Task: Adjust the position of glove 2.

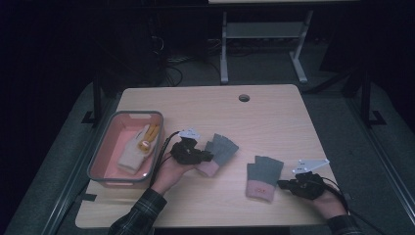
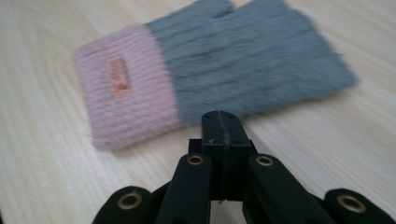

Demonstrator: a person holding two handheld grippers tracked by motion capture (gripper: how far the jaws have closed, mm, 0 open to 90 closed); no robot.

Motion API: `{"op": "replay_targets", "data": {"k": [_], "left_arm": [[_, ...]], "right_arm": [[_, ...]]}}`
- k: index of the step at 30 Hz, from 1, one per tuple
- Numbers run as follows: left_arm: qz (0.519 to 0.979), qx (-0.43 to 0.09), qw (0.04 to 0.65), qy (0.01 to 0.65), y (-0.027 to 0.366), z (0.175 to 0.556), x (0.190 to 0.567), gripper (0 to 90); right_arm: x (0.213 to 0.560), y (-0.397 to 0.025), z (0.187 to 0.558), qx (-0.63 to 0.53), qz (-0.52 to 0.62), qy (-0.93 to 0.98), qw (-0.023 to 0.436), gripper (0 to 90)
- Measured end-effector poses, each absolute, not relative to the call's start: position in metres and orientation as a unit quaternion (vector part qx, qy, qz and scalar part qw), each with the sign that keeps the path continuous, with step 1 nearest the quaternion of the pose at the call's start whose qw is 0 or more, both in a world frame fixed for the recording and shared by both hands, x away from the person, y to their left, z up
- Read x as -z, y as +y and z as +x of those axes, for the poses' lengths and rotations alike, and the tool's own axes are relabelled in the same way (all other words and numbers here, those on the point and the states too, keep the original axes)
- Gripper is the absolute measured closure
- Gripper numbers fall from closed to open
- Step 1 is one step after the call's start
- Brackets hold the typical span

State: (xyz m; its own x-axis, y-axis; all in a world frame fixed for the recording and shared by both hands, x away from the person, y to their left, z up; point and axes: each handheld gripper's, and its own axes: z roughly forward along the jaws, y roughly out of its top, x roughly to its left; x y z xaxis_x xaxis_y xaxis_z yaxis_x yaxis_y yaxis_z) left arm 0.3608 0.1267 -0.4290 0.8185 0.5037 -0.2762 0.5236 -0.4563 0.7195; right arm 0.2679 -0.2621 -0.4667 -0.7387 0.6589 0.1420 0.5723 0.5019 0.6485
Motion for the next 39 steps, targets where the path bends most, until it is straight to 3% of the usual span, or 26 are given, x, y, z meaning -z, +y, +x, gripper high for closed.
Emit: {"op": "replay_targets", "data": {"k": [29, 33, 37, 39], "left_arm": [[0.843, 0.031, 0.444, 0.303, 0.131, 0.358, 0.423, 81.4], [0.844, 0.035, 0.444, 0.299, 0.127, 0.358, 0.423, 81.3], [0.846, 0.037, 0.446, 0.288, 0.116, 0.356, 0.420, 81.3], [0.847, 0.039, 0.447, 0.284, 0.111, 0.356, 0.419, 81.3]], "right_arm": [[0.465, -0.200, 0.293, -0.369, 0.296, 0.880, 0.044, 89.9], [0.462, -0.210, 0.292, -0.377, 0.309, 0.871, 0.052, 81.2], [0.460, -0.224, 0.294, -0.379, 0.339, 0.857, 0.085, 57.3], [0.461, -0.230, 0.296, -0.379, 0.352, 0.850, 0.102, 49.9]]}}
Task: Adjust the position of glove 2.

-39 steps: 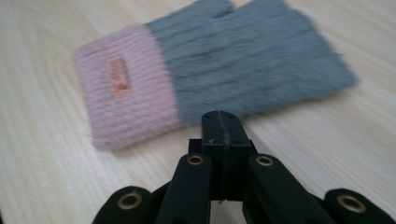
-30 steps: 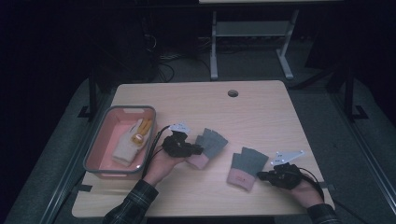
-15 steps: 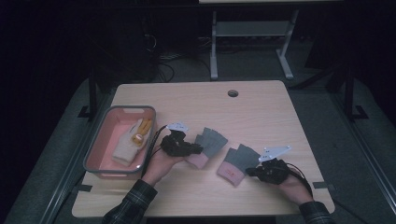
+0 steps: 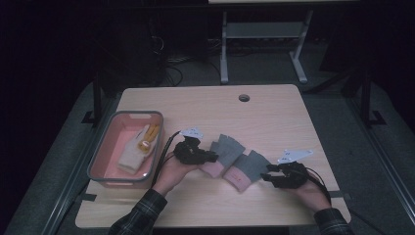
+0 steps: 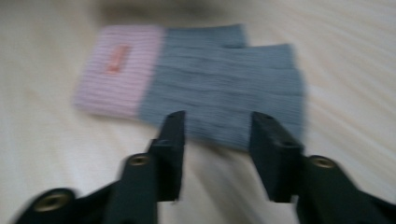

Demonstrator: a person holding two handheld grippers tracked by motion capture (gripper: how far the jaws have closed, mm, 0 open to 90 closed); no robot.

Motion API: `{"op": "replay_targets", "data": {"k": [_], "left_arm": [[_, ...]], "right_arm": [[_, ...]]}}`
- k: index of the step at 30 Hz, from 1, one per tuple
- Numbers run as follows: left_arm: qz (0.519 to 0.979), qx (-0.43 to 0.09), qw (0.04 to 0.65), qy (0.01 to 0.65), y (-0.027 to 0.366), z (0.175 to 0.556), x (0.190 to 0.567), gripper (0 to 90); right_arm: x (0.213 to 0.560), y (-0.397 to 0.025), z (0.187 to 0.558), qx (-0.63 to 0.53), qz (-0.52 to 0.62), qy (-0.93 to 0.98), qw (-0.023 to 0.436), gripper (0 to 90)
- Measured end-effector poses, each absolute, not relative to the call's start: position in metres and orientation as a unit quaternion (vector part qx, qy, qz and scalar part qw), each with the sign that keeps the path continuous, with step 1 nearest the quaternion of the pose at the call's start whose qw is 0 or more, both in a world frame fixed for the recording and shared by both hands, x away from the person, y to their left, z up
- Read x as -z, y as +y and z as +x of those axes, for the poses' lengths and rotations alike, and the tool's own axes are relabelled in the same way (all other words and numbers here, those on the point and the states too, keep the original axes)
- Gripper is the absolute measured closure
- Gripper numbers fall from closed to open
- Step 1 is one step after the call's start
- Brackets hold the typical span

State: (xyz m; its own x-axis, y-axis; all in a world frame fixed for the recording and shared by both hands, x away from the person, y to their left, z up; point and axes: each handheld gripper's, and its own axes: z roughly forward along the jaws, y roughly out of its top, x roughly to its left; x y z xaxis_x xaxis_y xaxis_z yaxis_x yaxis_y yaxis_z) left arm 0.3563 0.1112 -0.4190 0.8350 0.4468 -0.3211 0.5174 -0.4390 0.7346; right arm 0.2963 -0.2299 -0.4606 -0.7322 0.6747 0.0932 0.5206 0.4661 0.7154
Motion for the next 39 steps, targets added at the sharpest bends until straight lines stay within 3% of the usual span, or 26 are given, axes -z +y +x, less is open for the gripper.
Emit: {"op": "replay_targets", "data": {"k": [5, 11, 23, 39], "left_arm": [[0.850, 0.054, 0.449, 0.272, 0.096, 0.357, 0.419, 81.3], [0.854, 0.065, 0.448, 0.258, 0.074, 0.357, 0.420, 81.4], [0.863, 0.084, 0.435, 0.241, 0.036, 0.352, 0.432, 81.3], [0.876, 0.090, 0.413, 0.233, 0.026, 0.351, 0.447, 79.7]], "right_arm": [[0.463, -0.253, 0.305, -0.374, 0.406, 0.823, 0.131, 31.9], [0.470, -0.281, 0.316, -0.347, 0.459, 0.801, 0.164, 19.2], [0.480, -0.295, 0.320, -0.330, 0.488, 0.786, 0.185, 13.8], [0.482, -0.296, 0.319, -0.339, 0.486, 0.782, 0.191, 13.8]]}}
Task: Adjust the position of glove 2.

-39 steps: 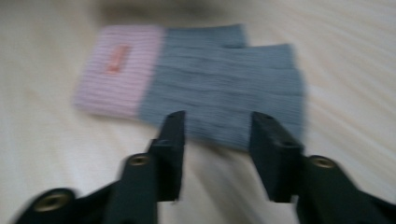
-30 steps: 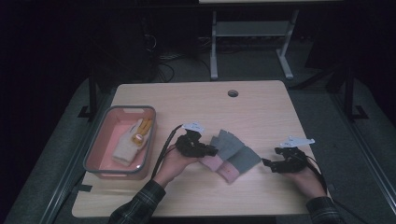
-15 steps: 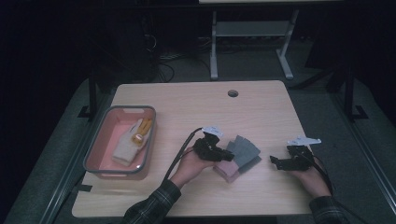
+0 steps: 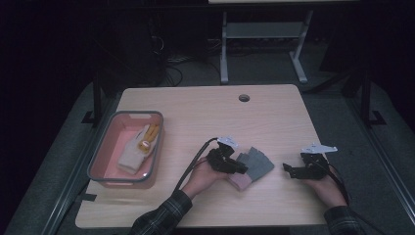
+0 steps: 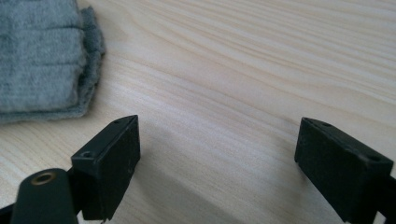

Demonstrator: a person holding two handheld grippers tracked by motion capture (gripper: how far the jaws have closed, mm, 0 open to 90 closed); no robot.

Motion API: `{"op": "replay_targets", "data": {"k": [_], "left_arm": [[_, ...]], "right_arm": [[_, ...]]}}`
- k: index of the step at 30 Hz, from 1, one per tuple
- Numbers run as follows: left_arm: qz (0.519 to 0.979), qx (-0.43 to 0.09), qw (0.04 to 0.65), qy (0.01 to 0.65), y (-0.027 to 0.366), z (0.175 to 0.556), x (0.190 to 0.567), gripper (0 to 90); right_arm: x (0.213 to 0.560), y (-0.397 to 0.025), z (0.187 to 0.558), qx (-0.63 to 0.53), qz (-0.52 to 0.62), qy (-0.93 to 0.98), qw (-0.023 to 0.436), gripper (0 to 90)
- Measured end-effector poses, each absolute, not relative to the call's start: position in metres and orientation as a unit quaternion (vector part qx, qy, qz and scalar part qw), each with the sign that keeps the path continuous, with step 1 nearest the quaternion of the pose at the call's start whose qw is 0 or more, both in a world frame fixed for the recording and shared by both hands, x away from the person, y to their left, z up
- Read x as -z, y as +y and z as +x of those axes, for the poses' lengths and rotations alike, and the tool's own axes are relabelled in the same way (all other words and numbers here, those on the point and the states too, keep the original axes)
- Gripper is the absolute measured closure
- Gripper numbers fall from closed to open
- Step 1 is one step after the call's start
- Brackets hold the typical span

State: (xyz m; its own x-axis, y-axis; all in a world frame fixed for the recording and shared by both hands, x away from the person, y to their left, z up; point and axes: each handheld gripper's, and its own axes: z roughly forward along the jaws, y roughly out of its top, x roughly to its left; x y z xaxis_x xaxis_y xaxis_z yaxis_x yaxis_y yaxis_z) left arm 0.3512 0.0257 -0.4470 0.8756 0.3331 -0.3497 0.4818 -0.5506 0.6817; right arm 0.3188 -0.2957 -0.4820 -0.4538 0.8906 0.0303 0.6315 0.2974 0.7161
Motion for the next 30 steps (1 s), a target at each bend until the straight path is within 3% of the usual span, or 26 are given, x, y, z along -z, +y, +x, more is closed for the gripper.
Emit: {"op": "replay_targets", "data": {"k": [4, 11, 15, 30], "left_arm": [[0.877, 0.080, 0.410, 0.237, 0.025, 0.351, 0.449, 71.2], [0.886, 0.033, 0.401, 0.233, 0.029, 0.347, 0.439, 33.5], [0.887, 0.027, 0.388, 0.250, 0.032, 0.351, 0.441, 16.7], [0.891, 0.057, 0.367, 0.260, 0.027, 0.355, 0.464, 12.9]], "right_arm": [[0.482, -0.296, 0.318, -0.340, 0.485, 0.782, 0.192, 13.8], [0.483, -0.296, 0.318, -0.343, 0.484, 0.782, 0.194, 13.8], [0.483, -0.296, 0.318, -0.343, 0.483, 0.782, 0.194, 13.8], [0.483, -0.296, 0.317, -0.343, 0.484, 0.781, 0.193, 13.8]]}}
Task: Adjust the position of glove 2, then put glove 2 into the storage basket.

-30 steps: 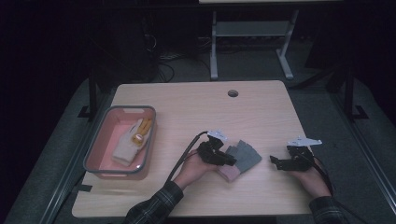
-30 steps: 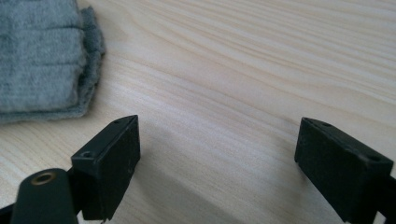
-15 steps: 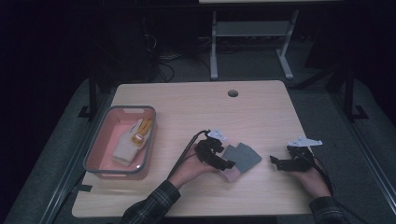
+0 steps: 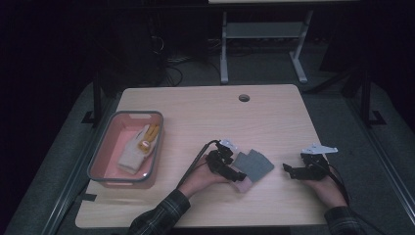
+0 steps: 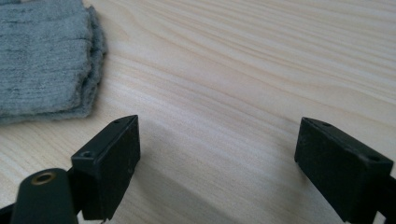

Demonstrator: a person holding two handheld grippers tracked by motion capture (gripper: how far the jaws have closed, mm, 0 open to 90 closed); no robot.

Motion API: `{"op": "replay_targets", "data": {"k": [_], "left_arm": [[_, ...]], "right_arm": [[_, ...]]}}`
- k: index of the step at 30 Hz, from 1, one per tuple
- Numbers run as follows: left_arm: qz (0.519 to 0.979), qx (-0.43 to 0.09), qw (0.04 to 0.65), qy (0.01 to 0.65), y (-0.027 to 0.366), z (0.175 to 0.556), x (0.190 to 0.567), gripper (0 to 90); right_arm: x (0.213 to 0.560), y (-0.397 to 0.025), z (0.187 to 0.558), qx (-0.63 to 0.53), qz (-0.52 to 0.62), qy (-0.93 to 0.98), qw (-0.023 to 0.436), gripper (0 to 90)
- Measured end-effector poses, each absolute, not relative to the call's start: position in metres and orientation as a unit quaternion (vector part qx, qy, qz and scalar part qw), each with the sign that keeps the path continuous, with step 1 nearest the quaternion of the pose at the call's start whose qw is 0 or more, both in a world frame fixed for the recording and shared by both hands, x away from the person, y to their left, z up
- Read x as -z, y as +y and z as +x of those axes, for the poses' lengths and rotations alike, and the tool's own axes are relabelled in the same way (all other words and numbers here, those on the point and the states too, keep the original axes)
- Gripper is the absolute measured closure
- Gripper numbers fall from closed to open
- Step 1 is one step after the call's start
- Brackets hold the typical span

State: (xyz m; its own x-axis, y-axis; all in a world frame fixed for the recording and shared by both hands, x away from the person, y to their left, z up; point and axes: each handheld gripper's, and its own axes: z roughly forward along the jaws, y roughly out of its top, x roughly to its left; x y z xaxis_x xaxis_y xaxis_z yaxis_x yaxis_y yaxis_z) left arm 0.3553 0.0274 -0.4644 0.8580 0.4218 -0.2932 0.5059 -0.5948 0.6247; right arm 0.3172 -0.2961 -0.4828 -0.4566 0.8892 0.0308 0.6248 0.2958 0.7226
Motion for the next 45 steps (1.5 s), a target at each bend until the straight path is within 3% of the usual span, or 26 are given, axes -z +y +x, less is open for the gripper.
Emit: {"op": "replay_targets", "data": {"k": [5, 16, 20, 25, 45], "left_arm": [[0.895, 0.057, 0.365, 0.250, 0.026, 0.354, 0.464, 14.9], [0.897, 0.080, 0.367, 0.235, 0.026, 0.354, 0.463, 38.6], [0.891, 0.119, 0.371, 0.233, 0.027, 0.357, 0.465, 54.2], [0.894, 0.113, 0.372, 0.223, 0.026, 0.354, 0.463, 62.0], [0.885, 0.104, 0.394, 0.225, 0.050, 0.357, 0.438, 65.4]], "right_arm": [[0.483, -0.296, 0.317, -0.343, 0.485, 0.781, 0.193, 13.8], [0.483, -0.296, 0.317, -0.343, 0.485, 0.781, 0.193, 13.8], [0.483, -0.296, 0.317, -0.343, 0.485, 0.781, 0.193, 13.9], [0.483, -0.296, 0.317, -0.343, 0.484, 0.781, 0.193, 13.9], [0.483, -0.296, 0.317, -0.343, 0.482, 0.783, 0.192, 13.7]]}}
